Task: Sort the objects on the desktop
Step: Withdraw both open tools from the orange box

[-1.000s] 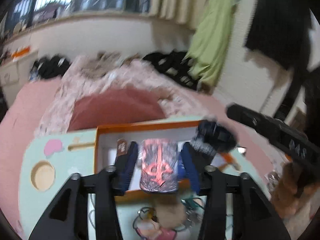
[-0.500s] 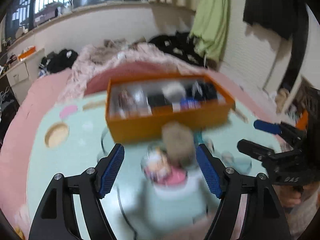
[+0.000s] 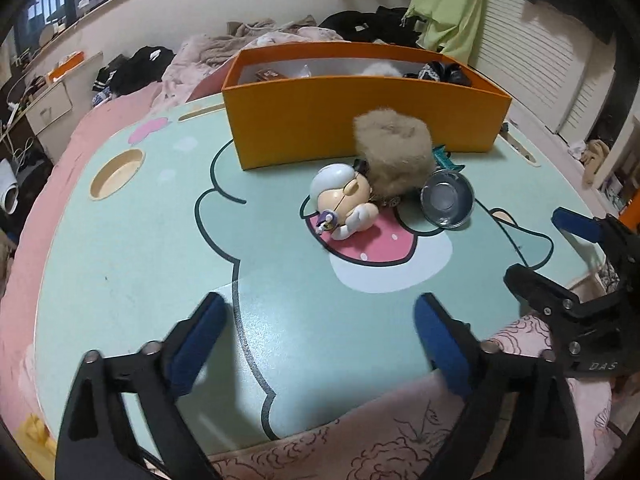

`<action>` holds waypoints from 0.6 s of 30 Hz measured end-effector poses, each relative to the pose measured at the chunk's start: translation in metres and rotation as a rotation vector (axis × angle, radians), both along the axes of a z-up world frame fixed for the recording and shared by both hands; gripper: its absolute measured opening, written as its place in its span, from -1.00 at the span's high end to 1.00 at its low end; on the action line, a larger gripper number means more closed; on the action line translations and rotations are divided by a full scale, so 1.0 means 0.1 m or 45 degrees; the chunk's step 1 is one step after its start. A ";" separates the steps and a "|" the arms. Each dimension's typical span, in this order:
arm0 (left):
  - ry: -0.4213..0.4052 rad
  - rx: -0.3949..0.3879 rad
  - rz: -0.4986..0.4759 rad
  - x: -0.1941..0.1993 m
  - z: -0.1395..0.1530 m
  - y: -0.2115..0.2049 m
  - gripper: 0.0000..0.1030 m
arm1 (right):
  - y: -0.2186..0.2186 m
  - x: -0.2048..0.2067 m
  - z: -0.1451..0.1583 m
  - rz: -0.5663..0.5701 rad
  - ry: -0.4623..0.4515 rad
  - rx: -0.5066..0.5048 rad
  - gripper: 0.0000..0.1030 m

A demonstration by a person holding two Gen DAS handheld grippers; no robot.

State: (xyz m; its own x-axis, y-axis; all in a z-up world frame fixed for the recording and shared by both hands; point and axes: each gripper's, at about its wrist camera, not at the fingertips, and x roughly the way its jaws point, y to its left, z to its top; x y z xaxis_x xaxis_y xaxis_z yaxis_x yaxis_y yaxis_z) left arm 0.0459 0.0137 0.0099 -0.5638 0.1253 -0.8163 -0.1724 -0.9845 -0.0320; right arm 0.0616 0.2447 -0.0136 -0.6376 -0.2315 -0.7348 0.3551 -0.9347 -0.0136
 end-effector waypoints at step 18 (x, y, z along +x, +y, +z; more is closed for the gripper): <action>-0.007 0.001 0.004 0.01 -0.01 -0.02 -0.99 | -0.13 0.02 0.03 0.085 0.019 -0.006 -1.00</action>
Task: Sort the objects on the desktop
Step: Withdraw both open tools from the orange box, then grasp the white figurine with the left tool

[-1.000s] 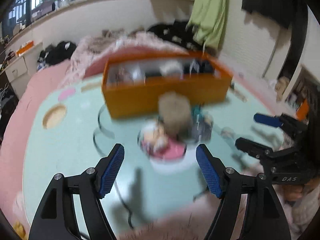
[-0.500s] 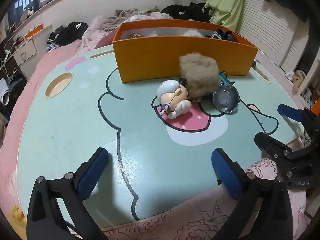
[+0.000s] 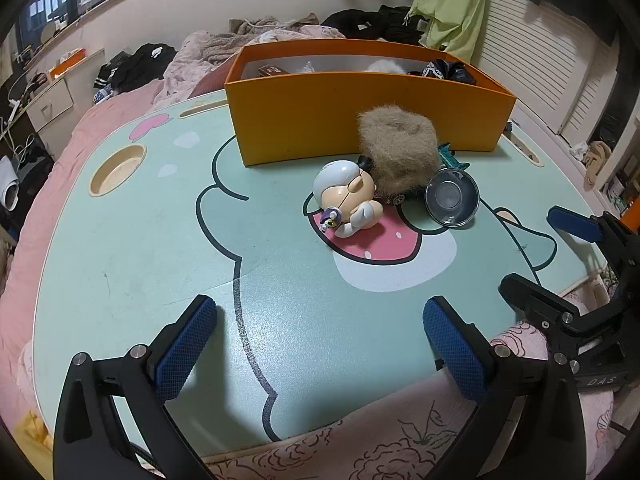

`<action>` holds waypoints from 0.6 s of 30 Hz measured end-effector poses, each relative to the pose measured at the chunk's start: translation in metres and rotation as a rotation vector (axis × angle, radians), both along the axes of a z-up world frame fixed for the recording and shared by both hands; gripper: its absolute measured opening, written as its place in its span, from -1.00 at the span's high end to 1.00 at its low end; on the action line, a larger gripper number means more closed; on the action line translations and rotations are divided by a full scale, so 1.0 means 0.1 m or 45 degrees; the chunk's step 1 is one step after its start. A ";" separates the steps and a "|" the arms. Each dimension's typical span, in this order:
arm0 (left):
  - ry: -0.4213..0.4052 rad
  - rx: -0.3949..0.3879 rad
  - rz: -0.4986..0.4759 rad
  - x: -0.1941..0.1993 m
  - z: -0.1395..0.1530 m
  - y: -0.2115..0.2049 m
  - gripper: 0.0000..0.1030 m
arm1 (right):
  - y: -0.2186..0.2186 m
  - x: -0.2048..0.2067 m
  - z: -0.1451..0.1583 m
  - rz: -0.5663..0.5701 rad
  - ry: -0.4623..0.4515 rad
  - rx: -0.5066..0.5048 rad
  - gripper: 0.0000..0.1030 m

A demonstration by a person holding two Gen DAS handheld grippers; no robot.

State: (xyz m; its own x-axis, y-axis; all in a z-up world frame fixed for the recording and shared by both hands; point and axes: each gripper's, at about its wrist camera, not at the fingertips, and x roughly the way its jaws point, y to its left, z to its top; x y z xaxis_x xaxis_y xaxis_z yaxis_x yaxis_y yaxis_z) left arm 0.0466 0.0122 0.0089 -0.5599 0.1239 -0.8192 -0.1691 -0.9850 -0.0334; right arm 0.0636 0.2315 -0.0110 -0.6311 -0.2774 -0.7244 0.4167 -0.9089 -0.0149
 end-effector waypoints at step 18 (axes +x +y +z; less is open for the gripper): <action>0.108 0.077 -0.053 -0.25 0.26 -0.01 -0.56 | 0.02 0.01 0.01 -0.014 0.011 -0.014 -1.00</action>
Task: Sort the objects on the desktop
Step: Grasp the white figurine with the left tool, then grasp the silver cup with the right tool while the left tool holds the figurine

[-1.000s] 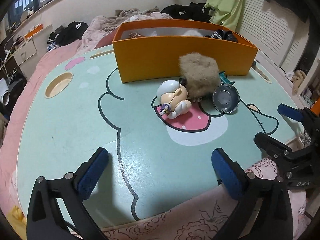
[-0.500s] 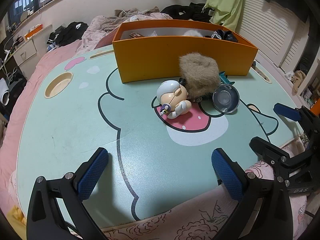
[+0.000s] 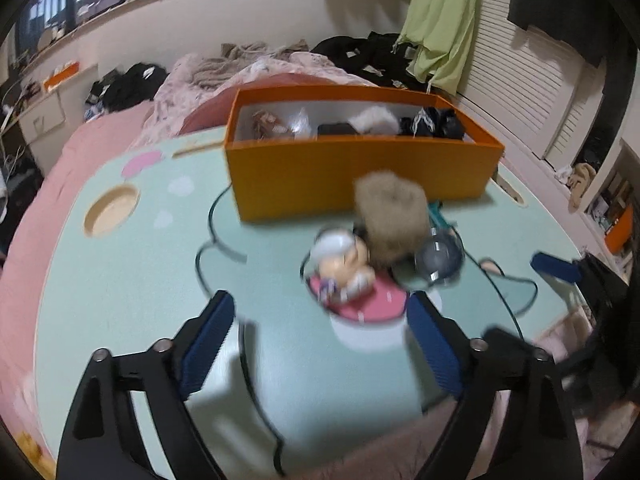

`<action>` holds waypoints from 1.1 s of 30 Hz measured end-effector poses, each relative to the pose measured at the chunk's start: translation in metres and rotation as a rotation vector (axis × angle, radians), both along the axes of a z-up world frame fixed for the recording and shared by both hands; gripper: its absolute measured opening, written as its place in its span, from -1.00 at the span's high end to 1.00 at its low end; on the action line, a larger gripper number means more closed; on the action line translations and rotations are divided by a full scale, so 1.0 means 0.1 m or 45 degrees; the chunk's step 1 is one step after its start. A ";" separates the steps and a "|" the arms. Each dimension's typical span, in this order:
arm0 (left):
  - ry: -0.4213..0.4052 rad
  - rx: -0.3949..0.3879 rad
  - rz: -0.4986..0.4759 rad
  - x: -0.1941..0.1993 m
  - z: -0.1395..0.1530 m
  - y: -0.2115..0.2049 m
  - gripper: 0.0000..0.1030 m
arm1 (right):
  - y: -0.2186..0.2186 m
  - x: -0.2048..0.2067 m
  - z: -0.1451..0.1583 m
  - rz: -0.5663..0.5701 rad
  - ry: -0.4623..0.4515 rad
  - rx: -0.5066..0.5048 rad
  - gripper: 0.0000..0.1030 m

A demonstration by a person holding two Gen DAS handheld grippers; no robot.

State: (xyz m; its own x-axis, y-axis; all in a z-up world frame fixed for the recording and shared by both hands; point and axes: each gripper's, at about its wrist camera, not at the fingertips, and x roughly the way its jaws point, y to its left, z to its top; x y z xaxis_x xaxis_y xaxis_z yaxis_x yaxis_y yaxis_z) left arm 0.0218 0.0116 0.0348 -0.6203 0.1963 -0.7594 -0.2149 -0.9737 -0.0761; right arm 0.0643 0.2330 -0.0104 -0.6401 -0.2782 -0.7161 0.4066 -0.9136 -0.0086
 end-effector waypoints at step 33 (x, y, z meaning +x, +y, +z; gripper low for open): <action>-0.083 0.008 -0.105 -0.04 -0.14 0.10 -0.05 | -0.43 -0.47 0.16 0.089 -0.204 -0.164 0.43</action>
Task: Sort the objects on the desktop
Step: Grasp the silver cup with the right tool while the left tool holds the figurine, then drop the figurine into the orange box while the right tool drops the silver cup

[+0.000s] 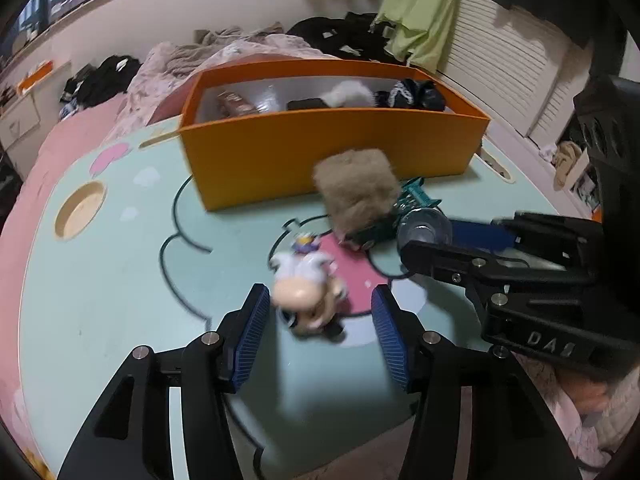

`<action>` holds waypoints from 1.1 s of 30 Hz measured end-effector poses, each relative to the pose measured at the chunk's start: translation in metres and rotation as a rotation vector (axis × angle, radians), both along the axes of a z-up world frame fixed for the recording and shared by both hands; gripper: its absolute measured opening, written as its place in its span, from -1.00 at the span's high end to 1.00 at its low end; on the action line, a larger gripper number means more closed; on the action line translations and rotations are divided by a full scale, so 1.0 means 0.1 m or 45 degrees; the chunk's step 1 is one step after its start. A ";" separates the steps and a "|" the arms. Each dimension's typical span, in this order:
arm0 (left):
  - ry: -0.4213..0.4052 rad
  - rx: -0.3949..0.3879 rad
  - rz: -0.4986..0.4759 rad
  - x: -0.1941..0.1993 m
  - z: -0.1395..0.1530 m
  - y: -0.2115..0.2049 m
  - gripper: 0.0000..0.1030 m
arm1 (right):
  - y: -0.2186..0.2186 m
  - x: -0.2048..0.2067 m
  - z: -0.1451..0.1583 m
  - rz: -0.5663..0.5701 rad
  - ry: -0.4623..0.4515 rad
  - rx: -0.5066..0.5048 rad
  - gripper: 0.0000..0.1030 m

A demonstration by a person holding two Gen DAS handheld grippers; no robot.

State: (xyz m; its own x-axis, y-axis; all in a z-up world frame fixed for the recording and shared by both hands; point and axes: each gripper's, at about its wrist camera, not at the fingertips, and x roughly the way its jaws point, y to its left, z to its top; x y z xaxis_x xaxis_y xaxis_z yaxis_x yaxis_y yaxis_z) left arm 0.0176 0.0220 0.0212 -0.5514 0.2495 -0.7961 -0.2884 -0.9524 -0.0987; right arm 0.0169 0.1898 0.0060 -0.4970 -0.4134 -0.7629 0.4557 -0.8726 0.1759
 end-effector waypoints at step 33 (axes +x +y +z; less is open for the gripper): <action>0.397 0.089 0.053 -0.40 1.09 0.12 0.28 | 0.50 -0.48 0.91 -0.228 0.256 -0.128 0.43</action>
State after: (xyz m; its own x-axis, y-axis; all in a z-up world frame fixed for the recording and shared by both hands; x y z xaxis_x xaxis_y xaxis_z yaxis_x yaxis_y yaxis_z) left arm -0.0223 0.0340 0.1302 -0.7769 0.2696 -0.5690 -0.2761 -0.9580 -0.0770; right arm -0.0311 0.2394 0.0974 -0.7064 -0.3738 -0.6011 0.3303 -0.9251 0.1872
